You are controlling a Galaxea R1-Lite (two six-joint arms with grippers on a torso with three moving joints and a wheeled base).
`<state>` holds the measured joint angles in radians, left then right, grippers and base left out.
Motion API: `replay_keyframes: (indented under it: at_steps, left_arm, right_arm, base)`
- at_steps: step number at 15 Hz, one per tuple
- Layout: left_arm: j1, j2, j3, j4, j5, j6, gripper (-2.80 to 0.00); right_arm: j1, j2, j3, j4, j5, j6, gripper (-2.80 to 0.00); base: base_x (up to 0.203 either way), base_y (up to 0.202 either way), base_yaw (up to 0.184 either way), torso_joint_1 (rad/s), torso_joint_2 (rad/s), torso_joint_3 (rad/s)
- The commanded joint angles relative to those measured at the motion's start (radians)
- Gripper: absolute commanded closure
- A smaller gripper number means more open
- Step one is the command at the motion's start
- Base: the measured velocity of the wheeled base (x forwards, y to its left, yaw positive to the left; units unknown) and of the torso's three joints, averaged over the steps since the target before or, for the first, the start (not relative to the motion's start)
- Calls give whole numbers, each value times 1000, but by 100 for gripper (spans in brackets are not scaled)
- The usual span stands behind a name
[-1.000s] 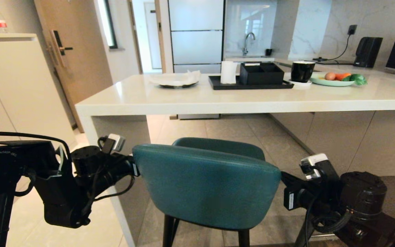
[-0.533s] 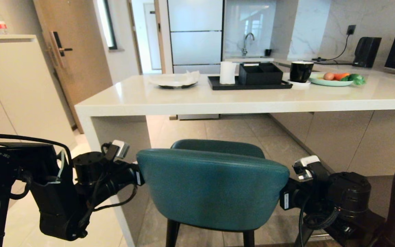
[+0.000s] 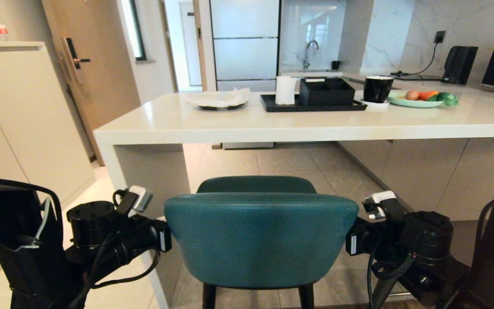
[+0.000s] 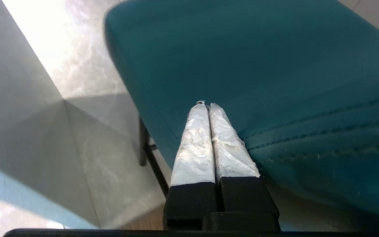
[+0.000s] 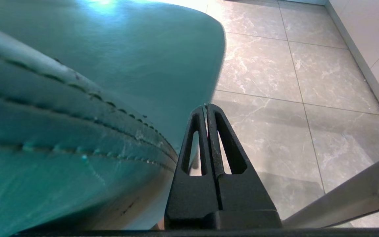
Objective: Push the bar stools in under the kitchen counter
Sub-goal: Pull the blue chair out from under the dining table
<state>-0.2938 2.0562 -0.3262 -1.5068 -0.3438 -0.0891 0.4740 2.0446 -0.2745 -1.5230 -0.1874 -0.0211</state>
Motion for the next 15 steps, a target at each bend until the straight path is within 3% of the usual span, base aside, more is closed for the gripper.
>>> replay_keyframes:
  at_steps: [1, 6, 15]
  left_arm:
    - [-2, -90, 42, -23, -6, -10, 0]
    - [6, -158, 83, -23, 66, -12, 0]
    - [1, -186, 131, -23, 101, -7, 0]
  right_arm:
    - [24, -29, 10, -7, 4, -3, 0]
    - [122, -87, 94, -7, -61, 35, 0]
    - [109, -78, 84, -7, -67, 56, 0]
  base:
    - [0, 0, 0, 0, 0, 0]
    - [0, 0, 0, 0, 0, 0]
    - [0, 0, 0, 0, 0, 0]
